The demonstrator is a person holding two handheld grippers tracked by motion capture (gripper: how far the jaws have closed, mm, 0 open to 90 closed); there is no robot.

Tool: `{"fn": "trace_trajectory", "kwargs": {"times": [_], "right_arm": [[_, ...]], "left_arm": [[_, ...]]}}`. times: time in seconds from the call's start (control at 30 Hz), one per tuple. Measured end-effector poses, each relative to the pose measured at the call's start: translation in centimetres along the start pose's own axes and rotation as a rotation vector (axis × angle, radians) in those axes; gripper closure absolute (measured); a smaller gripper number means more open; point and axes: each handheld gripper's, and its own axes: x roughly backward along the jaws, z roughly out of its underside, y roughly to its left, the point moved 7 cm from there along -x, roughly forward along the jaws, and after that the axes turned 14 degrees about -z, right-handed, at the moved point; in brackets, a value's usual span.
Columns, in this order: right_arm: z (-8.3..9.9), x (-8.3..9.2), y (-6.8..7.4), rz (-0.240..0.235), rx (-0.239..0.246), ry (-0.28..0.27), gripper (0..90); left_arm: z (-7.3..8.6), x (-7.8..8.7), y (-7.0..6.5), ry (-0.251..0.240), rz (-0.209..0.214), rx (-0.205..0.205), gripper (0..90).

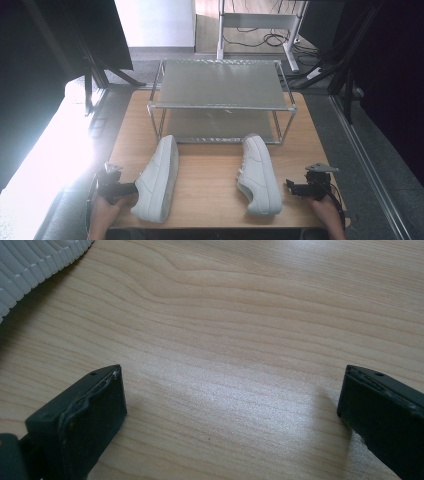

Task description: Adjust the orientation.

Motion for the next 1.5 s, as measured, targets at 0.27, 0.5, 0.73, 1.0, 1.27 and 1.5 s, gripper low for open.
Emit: {"fn": "trace_trajectory", "kwargs": {"times": [0.27,0.5,0.73,1.0,1.27,1.5], "right_arm": [[0.0,0.0,0.0,-0.001,0.000,0.000,0.0],[0.0,0.0,0.0,-0.002,0.002,0.000,0.0],[0.0,0.0,0.0,-0.002,0.002,0.000,0.0],[0.0,0.0,0.0,-0.004,0.003,0.001,0.0],[0.0,0.0,0.0,-0.006,0.004,0.001,0.0],[-0.1,-0.1,0.0,-0.009,0.006,0.001,0.0]], "left_arm": [[0.0,0.0,0.0,0.000,0.000,0.001,0.0],[0.0,0.0,0.0,0.001,-0.001,0.001,0.0],[0.0,0.0,0.0,0.001,0.001,0.000,0.0],[0.0,0.3,0.2,0.016,0.016,-0.003,1.8],[0.0,1.3,1.2,-0.001,0.031,0.031,0.0],[0.7,2.5,2.0,0.013,0.057,0.043,0.0]]}}
